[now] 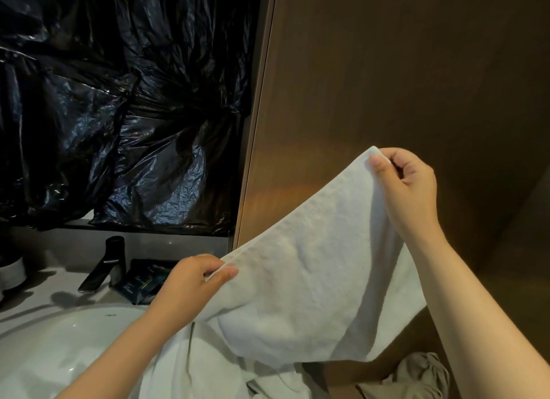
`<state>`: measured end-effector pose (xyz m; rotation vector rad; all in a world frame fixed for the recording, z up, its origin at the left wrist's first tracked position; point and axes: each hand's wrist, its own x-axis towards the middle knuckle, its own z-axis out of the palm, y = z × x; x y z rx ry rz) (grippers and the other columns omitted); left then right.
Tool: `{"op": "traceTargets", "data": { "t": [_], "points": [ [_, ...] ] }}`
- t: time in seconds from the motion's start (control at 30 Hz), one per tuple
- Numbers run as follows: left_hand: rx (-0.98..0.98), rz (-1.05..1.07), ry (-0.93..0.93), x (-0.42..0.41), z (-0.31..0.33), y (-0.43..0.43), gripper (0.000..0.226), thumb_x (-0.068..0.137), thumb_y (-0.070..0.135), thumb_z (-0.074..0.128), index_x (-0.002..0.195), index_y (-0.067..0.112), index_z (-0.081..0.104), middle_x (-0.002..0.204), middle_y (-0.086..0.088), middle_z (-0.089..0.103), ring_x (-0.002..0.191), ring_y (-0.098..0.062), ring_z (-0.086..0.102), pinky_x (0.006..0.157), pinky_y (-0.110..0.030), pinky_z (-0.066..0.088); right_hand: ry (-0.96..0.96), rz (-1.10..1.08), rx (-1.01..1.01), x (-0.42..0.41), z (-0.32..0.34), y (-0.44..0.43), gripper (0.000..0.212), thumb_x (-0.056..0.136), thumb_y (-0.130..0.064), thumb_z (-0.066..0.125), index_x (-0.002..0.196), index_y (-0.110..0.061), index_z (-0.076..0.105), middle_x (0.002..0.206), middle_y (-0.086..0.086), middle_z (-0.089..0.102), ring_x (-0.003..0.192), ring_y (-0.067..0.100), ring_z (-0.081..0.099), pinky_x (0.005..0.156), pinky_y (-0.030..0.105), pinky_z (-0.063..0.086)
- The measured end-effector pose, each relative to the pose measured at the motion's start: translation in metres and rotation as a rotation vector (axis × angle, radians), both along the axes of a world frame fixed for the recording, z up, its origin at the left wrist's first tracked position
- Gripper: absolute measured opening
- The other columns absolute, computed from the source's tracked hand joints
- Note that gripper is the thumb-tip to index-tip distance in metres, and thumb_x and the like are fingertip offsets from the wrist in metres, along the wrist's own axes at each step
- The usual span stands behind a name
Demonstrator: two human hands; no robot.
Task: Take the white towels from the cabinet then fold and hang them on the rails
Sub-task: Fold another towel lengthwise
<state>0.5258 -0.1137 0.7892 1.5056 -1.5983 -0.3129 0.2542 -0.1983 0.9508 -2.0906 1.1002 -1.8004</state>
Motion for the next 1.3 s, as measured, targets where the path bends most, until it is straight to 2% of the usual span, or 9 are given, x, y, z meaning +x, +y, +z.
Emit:
{"op": "traceTargets", "data": {
  "t": [0.1, 0.13, 0.17, 0.23, 0.37, 0.53, 0.7, 0.8, 1.3],
  "points": [
    [0.023, 0.034, -0.032, 0.009, 0.006, -0.007, 0.033, 0.089, 0.035, 0.063, 0.06, 0.02, 0.061, 0.061, 0.006, 0.056, 0.062, -0.007, 0.052, 0.058, -0.019, 0.04, -0.01, -0.04, -0.022, -0.007, 0.008, -0.004, 0.014, 0.097, -0.027, 0.057, 0.085, -0.026, 0.063, 0.081, -0.01, 0.063, 0.079, -0.003, 0.058, 0.064, 0.003, 0.045],
    [0.033, 0.036, -0.042, 0.011, 0.01, -0.009, 0.031, 0.09, 0.037, 0.062, 0.064, 0.021, 0.065, 0.064, 0.004, 0.06, 0.064, -0.007, 0.055, 0.062, -0.025, 0.045, -0.016, -0.055, -0.028, -0.01, 0.01, -0.005, 0.014, 0.097, -0.028, 0.056, 0.086, -0.025, 0.063, 0.081, -0.01, 0.063, 0.079, -0.004, 0.058, 0.064, 0.002, 0.045],
    [0.036, 0.03, -0.043, 0.013, 0.016, -0.011, 0.029, 0.09, 0.037, 0.061, 0.065, 0.023, 0.067, 0.066, 0.004, 0.061, 0.065, -0.008, 0.056, 0.063, -0.029, 0.045, -0.02, -0.066, -0.032, -0.012, 0.013, -0.007, 0.014, 0.098, -0.028, 0.056, 0.087, -0.023, 0.064, 0.081, -0.01, 0.063, 0.079, -0.004, 0.058, 0.063, 0.002, 0.044],
    [0.032, 0.028, -0.064, 0.016, 0.03, -0.016, 0.029, 0.091, 0.034, 0.061, 0.063, 0.029, 0.065, 0.065, 0.007, 0.058, 0.065, -0.007, 0.054, 0.061, -0.028, 0.042, -0.028, -0.082, -0.039, -0.017, 0.017, -0.01, 0.015, 0.098, -0.029, 0.056, 0.088, -0.021, 0.065, 0.081, -0.008, 0.064, 0.078, -0.002, 0.058, 0.063, 0.004, 0.044],
    [0.017, 0.113, -0.162, 0.03, 0.061, -0.035, 0.022, 0.093, 0.031, 0.06, 0.08, 0.02, 0.075, 0.078, 0.004, 0.067, 0.074, -0.011, 0.06, 0.069, -0.03, 0.048, -0.06, -0.134, -0.051, -0.025, 0.024, -0.014, 0.017, 0.098, -0.029, 0.054, 0.088, -0.021, 0.064, 0.081, -0.01, 0.062, 0.078, -0.006, 0.057, 0.063, 0.001, 0.042],
    [-0.071, 0.17, -0.017, 0.034, 0.107, -0.048, 0.019, 0.091, 0.032, 0.063, 0.078, 0.021, 0.073, 0.068, 0.002, 0.066, 0.066, -0.012, 0.06, 0.054, -0.023, 0.04, -0.153, -0.213, -0.044, -0.039, 0.032, -0.019, 0.02, 0.099, -0.032, 0.052, 0.095, -0.019, 0.066, 0.085, -0.01, 0.063, 0.082, -0.001, 0.058, 0.065, 0.002, 0.041],
    [-0.205, 0.151, 0.258, 0.028, 0.155, -0.046, 0.007, 0.084, 0.032, 0.072, 0.078, 0.029, 0.07, 0.076, 0.01, 0.068, 0.073, -0.003, 0.06, 0.06, -0.016, 0.04, -0.241, -0.282, -0.069, -0.052, 0.045, -0.022, 0.018, 0.099, -0.031, 0.051, 0.09, -0.021, 0.062, 0.079, -0.015, 0.058, 0.076, 0.0, 0.056, 0.069, 0.012, 0.041],
    [-0.237, 0.17, 0.331, 0.024, 0.17, -0.047, 0.005, 0.082, 0.033, 0.074, 0.081, 0.029, 0.07, 0.08, 0.012, 0.066, 0.075, -0.002, 0.059, 0.06, -0.014, 0.039, -0.294, -0.306, -0.052, -0.057, 0.043, -0.03, 0.026, 0.099, -0.033, 0.051, 0.086, -0.015, 0.064, 0.078, -0.006, 0.059, 0.074, 0.005, 0.054, 0.069, 0.017, 0.044],
    [-0.366, 0.243, 0.242, 0.031, 0.18, -0.054, 0.012, 0.08, 0.03, 0.075, 0.083, 0.018, 0.074, 0.081, 0.002, 0.069, 0.07, -0.004, 0.058, 0.058, -0.016, 0.04, -0.344, -0.304, 0.014, -0.058, 0.025, -0.041, 0.031, 0.101, -0.034, 0.046, 0.086, -0.009, 0.057, 0.074, -0.004, 0.051, 0.068, 0.006, 0.047, 0.062, 0.017, 0.038]
  ]
}}
